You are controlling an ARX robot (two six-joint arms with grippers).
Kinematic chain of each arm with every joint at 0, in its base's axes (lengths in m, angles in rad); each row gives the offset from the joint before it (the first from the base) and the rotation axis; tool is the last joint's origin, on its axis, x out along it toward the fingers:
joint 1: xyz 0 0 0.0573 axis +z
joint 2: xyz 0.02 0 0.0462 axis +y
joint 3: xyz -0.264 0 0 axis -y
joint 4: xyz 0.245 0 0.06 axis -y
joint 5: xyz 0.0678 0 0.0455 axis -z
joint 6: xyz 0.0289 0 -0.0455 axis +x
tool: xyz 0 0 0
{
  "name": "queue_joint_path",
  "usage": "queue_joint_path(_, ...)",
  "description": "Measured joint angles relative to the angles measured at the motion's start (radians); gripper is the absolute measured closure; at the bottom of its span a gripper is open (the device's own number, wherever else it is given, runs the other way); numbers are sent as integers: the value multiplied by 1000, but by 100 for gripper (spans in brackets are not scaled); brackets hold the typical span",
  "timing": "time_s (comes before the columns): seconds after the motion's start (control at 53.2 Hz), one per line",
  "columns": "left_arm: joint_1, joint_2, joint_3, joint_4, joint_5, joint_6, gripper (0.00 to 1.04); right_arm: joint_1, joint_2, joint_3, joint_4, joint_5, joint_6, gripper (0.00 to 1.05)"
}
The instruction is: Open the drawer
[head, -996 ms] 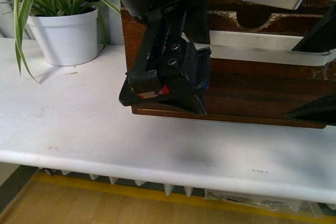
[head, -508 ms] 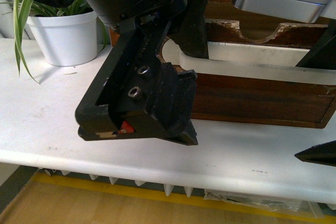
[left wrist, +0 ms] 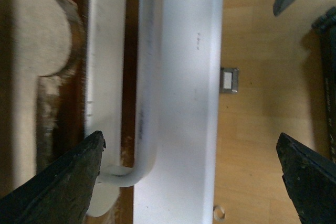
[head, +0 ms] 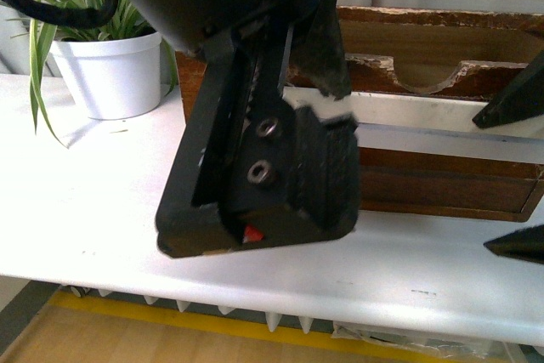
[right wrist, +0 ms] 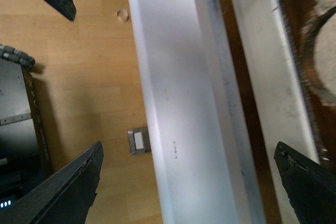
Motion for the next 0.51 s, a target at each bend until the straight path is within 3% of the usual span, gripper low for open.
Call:
queue_joint_path(0.301,-3,-164,-118,204,-4,-80,6,-70,-140,-69,127,-91,98,9)
queue_joint_path(0.508,28,-318,-272,435,-14,-218,6,-168,-275,-192,380,-111,313,9)
